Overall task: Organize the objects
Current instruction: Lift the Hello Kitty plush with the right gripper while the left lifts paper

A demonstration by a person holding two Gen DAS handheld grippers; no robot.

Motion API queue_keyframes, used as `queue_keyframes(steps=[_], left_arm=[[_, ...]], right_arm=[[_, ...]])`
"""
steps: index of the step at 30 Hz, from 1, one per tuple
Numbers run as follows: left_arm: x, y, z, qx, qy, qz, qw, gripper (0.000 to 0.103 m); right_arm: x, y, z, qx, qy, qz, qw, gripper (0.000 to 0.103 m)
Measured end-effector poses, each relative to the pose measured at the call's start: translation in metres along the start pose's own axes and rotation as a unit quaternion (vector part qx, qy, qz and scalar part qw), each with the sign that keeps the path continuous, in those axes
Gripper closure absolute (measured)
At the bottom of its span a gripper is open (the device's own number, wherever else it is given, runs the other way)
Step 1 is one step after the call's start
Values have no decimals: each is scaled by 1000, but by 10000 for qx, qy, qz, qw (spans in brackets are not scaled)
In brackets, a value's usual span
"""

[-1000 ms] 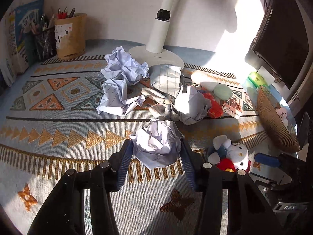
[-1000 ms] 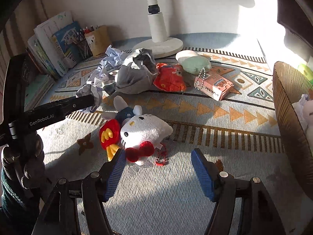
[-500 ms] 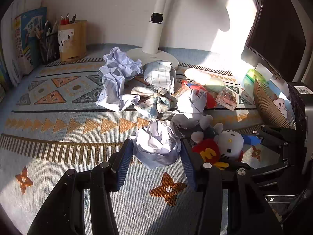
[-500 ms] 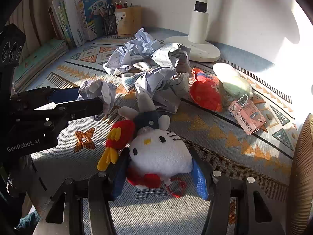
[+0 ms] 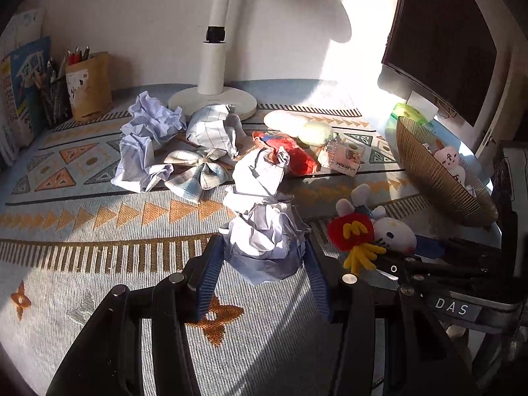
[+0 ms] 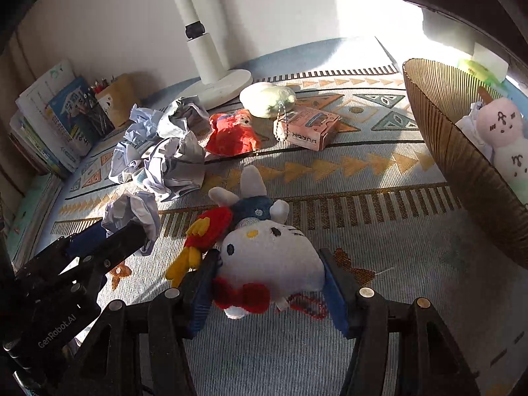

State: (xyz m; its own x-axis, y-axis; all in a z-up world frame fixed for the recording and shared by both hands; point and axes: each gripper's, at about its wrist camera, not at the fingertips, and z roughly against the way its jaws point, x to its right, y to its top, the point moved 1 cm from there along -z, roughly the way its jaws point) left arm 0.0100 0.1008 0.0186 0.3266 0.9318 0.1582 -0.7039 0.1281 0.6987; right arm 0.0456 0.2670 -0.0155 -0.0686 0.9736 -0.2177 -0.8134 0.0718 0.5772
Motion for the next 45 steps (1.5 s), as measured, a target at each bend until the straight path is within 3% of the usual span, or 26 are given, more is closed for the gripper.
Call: queue_keyframes(steps=[2,5,6,9,16,19,23,45], left_arm=[[1,-1,-1,0,114,-55,9999,57],[-2,-1,-4,-35,59,15,10000,57],[-4,-1,-5,-59,75,38,9999,57],[-4,-1,-7,-78,204,51,9997,57],[-5,0,-9,-56,874,112,9961,57],[-5,0,-11,-64,1098,87,9939,57],[-4,0,-11,-61,1160,17,9932,57],[-2,-2,-11,-14,1204,-1,9927,56]], right_arm=[[3,-2,3,119,82,52,9999,33],[1,-2,10,277,237,169,9992,31],[-2,-2,11,290,58,307,9991,30],[-12,-3,9,294,-242,762,9964,29],[-15,-4,2,226,-429,890,9948,29],[-17,-4,-2,164,-560,904,9942,36],[-18,-4,-4,149,-553,926,9941,45],[-24,-6,-6,186,-736,1098,9911,45]])
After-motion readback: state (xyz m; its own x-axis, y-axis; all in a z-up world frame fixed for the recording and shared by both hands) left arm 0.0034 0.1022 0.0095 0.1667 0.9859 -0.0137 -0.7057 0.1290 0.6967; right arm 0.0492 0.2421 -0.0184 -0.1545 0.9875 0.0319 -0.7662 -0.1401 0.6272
